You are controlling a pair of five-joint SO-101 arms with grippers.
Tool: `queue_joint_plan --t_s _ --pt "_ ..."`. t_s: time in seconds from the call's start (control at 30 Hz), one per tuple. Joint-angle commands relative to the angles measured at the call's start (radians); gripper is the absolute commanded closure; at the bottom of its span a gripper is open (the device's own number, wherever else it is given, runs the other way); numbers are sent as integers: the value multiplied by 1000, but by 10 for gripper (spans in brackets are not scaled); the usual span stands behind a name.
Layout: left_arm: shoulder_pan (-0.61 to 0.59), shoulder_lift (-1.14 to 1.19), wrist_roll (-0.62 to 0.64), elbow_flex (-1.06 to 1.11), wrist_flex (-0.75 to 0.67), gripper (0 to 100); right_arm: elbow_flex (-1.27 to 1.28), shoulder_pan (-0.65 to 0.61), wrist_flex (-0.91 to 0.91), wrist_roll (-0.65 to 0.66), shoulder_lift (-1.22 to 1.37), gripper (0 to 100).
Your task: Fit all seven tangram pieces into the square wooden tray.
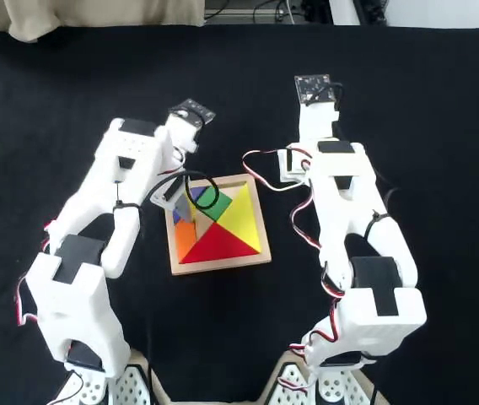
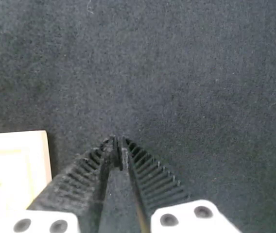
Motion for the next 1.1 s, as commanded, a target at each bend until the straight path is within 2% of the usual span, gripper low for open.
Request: queue_joint_plan --t_s 0.0,0.17,0.4,0.57,0.77,0.9,1.07 --pt "-7 -58 143 -31 -140 701 -27 -12 -17 5 -2 984" --pt "62 -52 247 -50 -235 701 -27 -12 -17 5 -2 984" --pt "153 -35 250 -45 -282 701 -27 -12 -17 5 -2 984" --pt "154 52 242 -105 -282 701 -27 -12 -17 5 -2 984" --pt "99 146 224 -199 -230 701 -27 -11 -17 5 -2 984" --pt "90 143 175 -205 -176 701 -27 -11 -17 5 -2 984" --pt "96 98 172 -205 -120 701 -27 -11 -17 5 -2 984"
